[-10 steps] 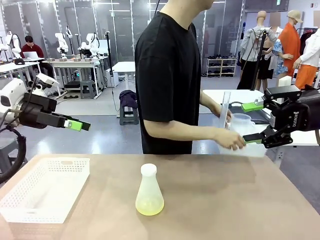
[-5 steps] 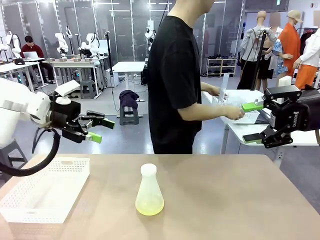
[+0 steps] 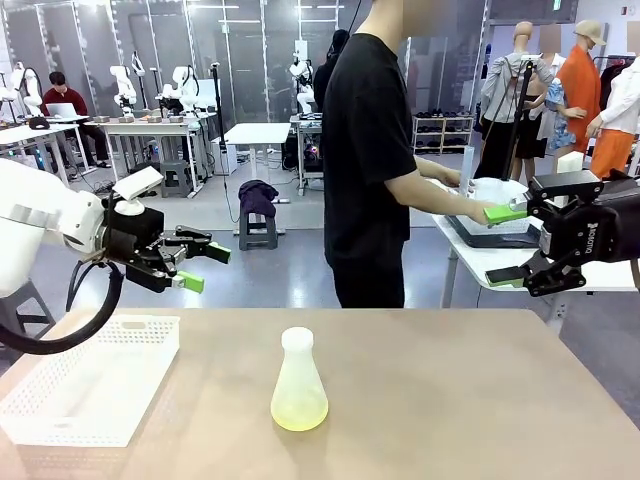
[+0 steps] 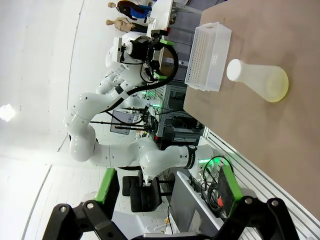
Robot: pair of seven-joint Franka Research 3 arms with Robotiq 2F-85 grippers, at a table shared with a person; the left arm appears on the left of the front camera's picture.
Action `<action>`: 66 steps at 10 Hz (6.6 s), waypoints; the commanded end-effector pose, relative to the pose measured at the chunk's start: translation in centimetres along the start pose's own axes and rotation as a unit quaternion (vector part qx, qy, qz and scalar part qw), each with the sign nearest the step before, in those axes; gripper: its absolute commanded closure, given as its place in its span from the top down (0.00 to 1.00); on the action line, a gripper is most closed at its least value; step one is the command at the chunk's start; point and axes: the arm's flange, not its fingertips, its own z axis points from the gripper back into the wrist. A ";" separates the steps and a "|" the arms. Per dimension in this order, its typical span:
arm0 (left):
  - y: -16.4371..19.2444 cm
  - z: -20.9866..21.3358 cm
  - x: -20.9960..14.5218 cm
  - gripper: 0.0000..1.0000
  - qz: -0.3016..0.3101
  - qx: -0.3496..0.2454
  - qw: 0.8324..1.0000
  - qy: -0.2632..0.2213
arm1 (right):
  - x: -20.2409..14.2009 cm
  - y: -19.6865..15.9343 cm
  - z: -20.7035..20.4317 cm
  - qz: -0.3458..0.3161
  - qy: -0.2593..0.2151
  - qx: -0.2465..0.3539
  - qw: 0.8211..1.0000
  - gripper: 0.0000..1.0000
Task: Prepare the solutions needed for the experiment.
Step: When the human places the Big flask in the center of the table, pick up the Big flask and place it in the left Organizing basket.
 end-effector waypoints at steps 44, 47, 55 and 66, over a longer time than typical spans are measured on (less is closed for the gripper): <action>7.4 -21.1 -17.7 1.00 0.054 -0.225 0.964 -0.130 | 0.1 0.0 -0.1 0.004 -0.001 0.006 1.000 1.00; 7.4 -20.5 -18.1 0.70 0.068 -0.213 0.964 -0.144 | 0.1 0.0 -0.1 0.004 -0.001 0.006 1.000 1.00; 7.4 -20.1 -18.0 0.00 0.073 -0.208 0.965 -0.141 | 0.1 0.0 -0.1 0.004 -0.001 0.006 1.000 1.00; 6.6 -13.2 -2.6 0.18 0.027 -0.204 0.973 -0.105 | 0.1 0.0 -0.1 0.004 -0.001 0.006 1.000 1.00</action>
